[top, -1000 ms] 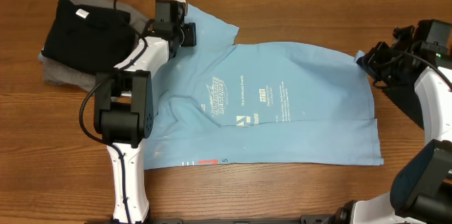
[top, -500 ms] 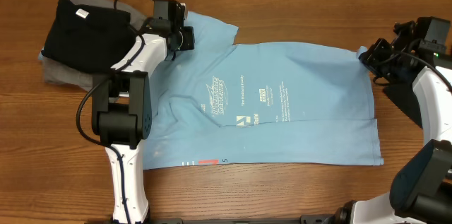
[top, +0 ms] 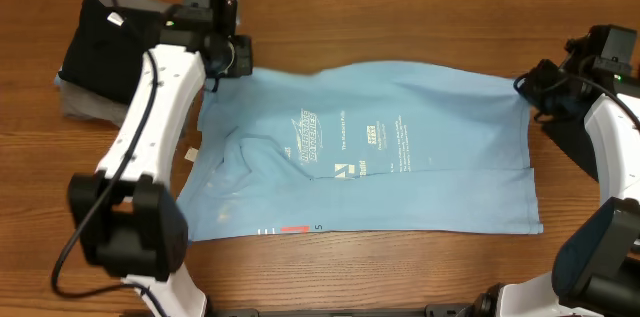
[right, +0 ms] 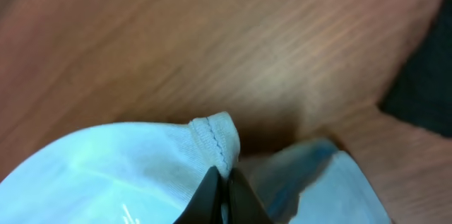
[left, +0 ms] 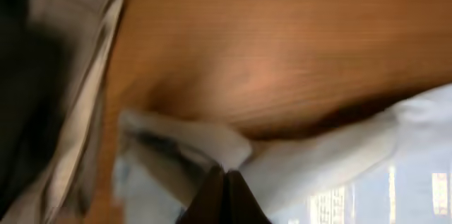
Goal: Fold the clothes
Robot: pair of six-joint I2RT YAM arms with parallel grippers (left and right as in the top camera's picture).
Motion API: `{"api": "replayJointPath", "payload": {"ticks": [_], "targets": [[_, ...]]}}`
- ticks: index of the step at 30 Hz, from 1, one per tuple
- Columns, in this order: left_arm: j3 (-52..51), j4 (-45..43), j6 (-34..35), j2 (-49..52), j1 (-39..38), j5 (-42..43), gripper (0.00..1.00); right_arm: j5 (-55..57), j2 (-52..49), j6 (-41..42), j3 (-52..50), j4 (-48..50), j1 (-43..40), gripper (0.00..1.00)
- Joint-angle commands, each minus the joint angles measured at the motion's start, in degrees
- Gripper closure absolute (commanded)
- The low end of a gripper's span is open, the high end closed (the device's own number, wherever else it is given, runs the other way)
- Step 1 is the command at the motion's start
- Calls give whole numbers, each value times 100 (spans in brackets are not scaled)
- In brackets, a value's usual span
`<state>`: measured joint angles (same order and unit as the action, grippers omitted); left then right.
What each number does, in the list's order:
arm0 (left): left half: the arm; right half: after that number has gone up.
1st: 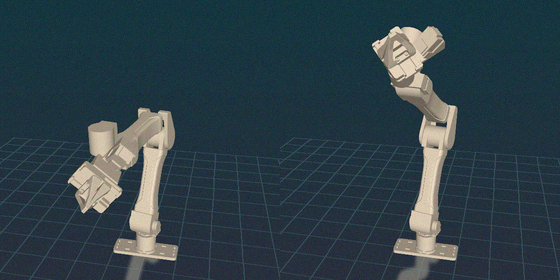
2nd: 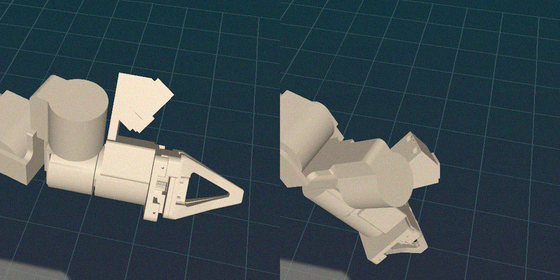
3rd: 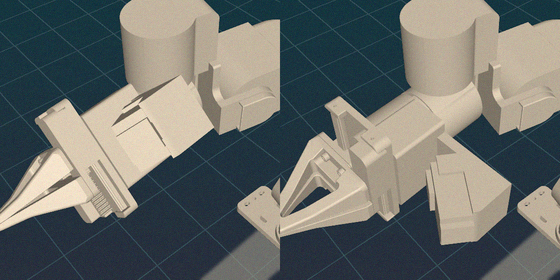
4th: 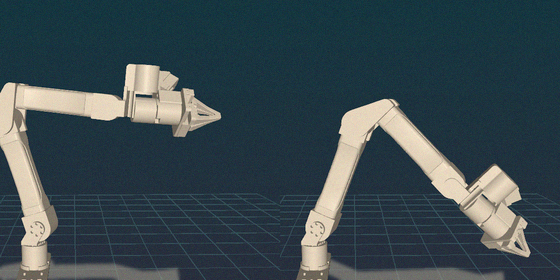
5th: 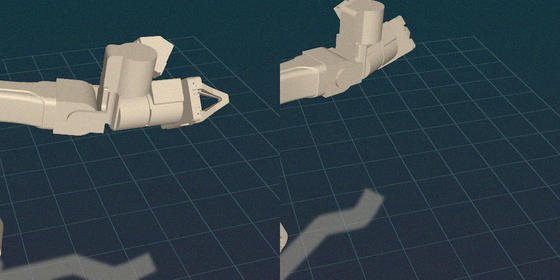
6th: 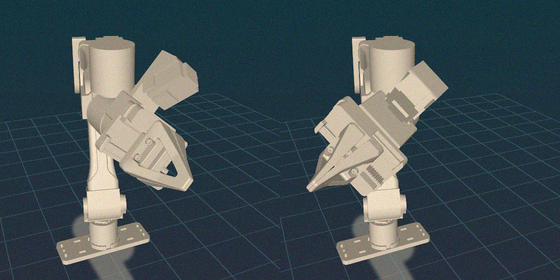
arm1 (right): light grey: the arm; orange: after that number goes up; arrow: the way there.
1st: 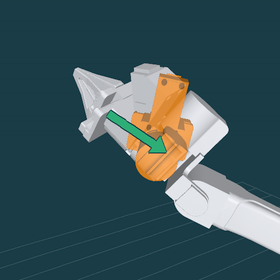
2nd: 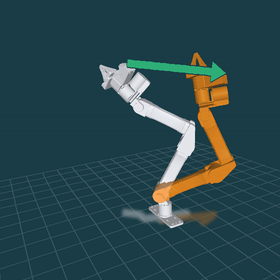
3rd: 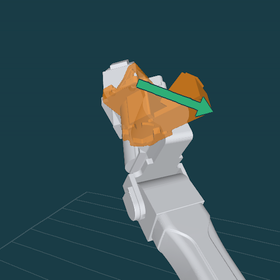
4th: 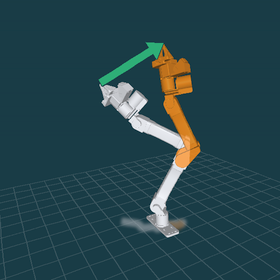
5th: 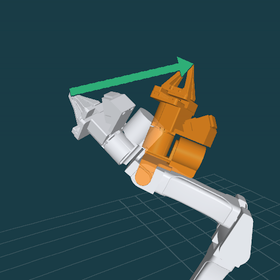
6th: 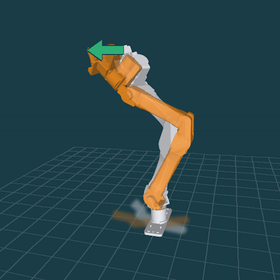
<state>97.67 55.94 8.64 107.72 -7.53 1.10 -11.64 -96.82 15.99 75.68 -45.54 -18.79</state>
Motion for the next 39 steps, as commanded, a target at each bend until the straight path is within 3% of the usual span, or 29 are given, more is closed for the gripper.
{"api": "replayJointPath", "payload": {"ticks": [1,4,12,18,28,30,31,32,33,36,39], "targets": [[0,538,0,-46,-33,-284,96,328,83,444,90,-313,-79,96],[0,1196,52,-50,-33,-313,96,623,81,964,90,-822,-160,96],[-26,2411,83,-50,-33,-302,96,1235,81,957,90,-1899,-310,96],[-442,2811,81,-50,-39,-304,96,1589,79,957,85,-2470,-452,96],[-1224,3198,9,-50,-42,-313,96,1714,70,957,83,-2577,-498,95],[-1224,3283,-59,-50,-42,-319,88,1711,70,955,83,-2621,-498,93],[-1224,3298,-98,-50,-42,-317,78,1714,70,955,83,-2669,-498,86],[-1224,3324,-107,-50,-42,-319,75,1720,70,953,83,-2734,-498,62],[-1224,3362,-122,-50,-35,-315,73,1746,70,938,81,-2782,-498,51],[-1224,3493,-142,-50,-37,-275,65,1851,70,940,44,-2776,-501,33],[-1224,3482,-225,-50,-37,-280,64,1764,59,957,-96,-2494,-566,26]]}}
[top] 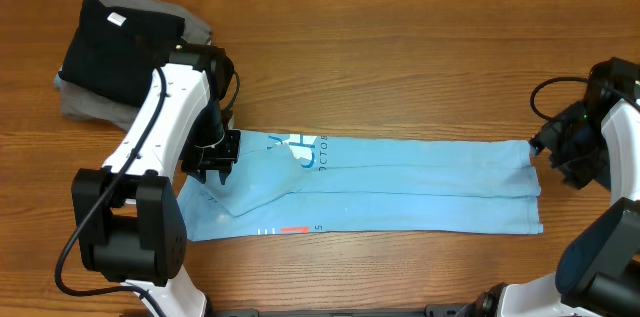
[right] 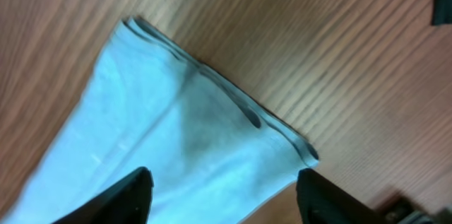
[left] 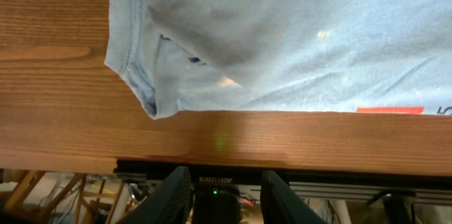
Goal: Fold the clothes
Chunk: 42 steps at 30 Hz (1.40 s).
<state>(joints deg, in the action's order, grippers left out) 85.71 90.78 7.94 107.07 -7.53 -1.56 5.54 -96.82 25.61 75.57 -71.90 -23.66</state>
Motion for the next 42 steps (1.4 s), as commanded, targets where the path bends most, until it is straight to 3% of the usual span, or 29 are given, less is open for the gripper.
{"api": "replayJointPath", "payload": {"ticks": [1,5,10,16,24,25,26,31,36,42], "targets": [[-26,-26,-155,15,-37,-13,65,-11,59,-7,-162,271,-118,22],[-26,-221,-162,11,-26,-9,67,-444,-7,-212,-439,741,-492,14],[17,-442,-293,-87,-26,275,69,-2138,-295,-1261,-726,1252,-1228,12],[216,-754,-455,-535,-26,660,68,-2168,-656,-1379,-1097,1445,-1467,6],[645,-946,-457,-1360,-26,743,58,-2763,-682,-1550,-1976,2212,-1445,6],[673,-957,-457,-1447,-26,737,58,-2771,-682,-1541,-2033,2238,-1445,11],[684,-984,-459,-1598,-26,734,57,-2776,-682,-1541,-2116,2267,-1445,28],[684,-984,-459,-1749,-26,649,56,-3338,-682,-1851,-2153,2218,-1445,72],[684,-977,-466,-1749,-26,540,57,-3565,-673,-2011,-1985,1945,-1458,96],[684,-892,-562,-1751,-26,278,58,-3340,-321,-1985,-861,1147,-1565,96]]}}
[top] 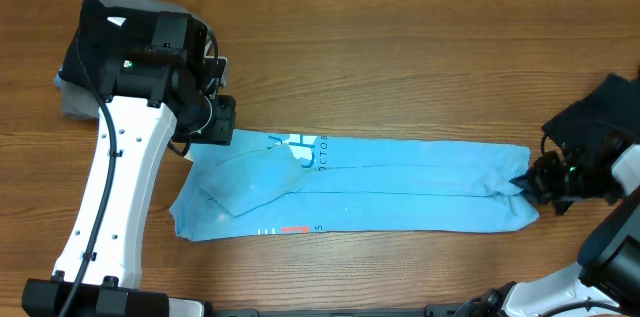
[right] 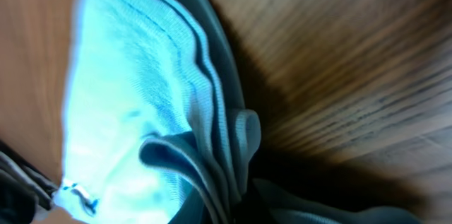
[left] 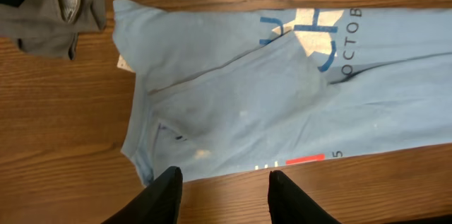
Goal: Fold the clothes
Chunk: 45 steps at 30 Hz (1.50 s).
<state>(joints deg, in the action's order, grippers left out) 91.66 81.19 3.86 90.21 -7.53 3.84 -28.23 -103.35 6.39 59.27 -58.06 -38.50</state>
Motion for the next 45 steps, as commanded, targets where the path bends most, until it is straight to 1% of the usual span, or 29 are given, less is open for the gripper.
{"api": "replayJointPath", "payload": {"ticks": [1,6,9,12,15,19,22,25,28,31,34,41,45], "targets": [[90,103,-153,-66,-26,-306,58,190,437,-37,1005,-393,-79,96],[90,120,-151,-66,-24,-321,59,422,962,-24,1943,-905,-66,96],[90,68,-107,-66,-24,-319,58,422,1220,-22,2044,-1005,39,96],[90,9,-107,-66,-24,-284,58,422,1270,-24,2041,-1176,321,96],[90,-44,-107,-66,-24,-278,57,461,1270,-28,2017,-1296,844,96],[90,-35,-85,-66,-24,-278,58,1078,1270,20,2004,-1456,1808,96],[90,-44,-59,-66,-26,-275,57,1504,1270,422,1884,-1517,2507,96],[90,-55,-44,-66,-24,-275,57,1539,1270,715,1674,-1508,3174,96],[90,-57,-44,-66,-24,-278,57,1631,1270,1150,1399,-1311,3773,96],[90,-74,-46,-66,-24,-278,56,2004,1270,1655,1084,-981,4212,96],[90,-74,-46,-66,-24,-278,55,2181,1270,1939,809,-719,4389,96],[90,-111,-46,-66,-24,-278,55,2186,1270,1930,625,-590,4391,96],[90,-133,-46,-66,-26,-278,54,2643,1270,1937,649,-520,4317,96]]}}
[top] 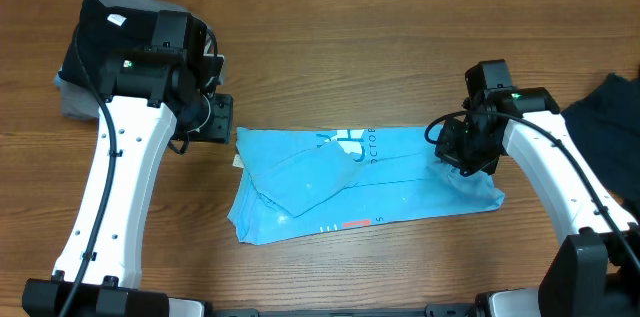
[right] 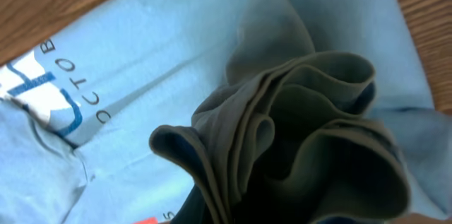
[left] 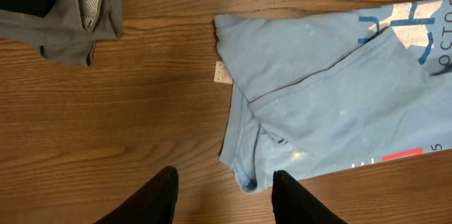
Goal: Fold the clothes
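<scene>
The light blue shirt (top: 360,182) lies as a band folded lengthwise, print up. My right gripper (top: 464,151) is shut on the shirt's bunched right end (right: 282,146), held just above the band's right part. In the right wrist view the gripper (right: 219,213) is almost hidden by the gathered fabric. My left gripper (top: 214,119) hangs open over bare table, just left of the shirt's left end (left: 311,97). In the left wrist view that gripper (left: 224,178) has nothing between its fingers (left: 157,194). A white tag (left: 221,72) sticks out at the collar side.
A stack of black and grey clothes (top: 100,47) lies at the far left, its edge also in the left wrist view (left: 63,19). A dark garment (top: 615,97) lies at the right edge. The wooden table (top: 400,47) surrounds the shirt.
My right gripper, shut on the shirt's right end, has moved from the table's right side leftward toward the middle. The band is much shorter, and its left end lies further right. The left arm is unchanged.
First both grippers were shut on the spread shirt's far corners. Then the shirt lay folded lengthwise as a long band, both grippers open at its ends. Then the left had risen open and the right was shut on the right end, which now sits over the band.
</scene>
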Robot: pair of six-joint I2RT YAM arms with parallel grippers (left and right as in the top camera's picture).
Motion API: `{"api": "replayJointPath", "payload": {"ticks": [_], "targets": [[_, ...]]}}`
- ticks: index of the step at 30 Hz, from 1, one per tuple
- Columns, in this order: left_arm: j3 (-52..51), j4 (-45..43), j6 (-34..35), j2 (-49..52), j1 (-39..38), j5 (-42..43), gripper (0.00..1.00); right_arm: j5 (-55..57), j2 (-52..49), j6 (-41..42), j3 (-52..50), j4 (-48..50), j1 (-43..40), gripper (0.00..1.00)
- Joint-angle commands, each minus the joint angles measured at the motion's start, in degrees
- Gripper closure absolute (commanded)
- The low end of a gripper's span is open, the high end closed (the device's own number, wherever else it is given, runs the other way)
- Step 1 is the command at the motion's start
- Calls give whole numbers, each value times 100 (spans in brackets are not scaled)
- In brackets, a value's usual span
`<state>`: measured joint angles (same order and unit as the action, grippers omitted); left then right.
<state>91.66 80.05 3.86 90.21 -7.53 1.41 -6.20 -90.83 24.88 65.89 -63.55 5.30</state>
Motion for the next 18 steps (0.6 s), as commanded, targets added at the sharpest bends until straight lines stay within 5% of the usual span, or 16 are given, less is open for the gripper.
{"api": "replayJointPath", "payload": {"ticks": [1,7,11,18], "targets": [[90,-15,-46,-66,-24,-35,54,662,17,92,22,2,-146,96],[90,-15,-44,-66,-26,-33,55,1222,17,81,503,-120,-1467,96],[90,-24,-46,-66,-26,-33,54,-79,17,-870,721,87,-2302,96],[90,-52,-42,-66,-26,-33,54,-553,17,-1034,719,-131,-2188,96]]}}
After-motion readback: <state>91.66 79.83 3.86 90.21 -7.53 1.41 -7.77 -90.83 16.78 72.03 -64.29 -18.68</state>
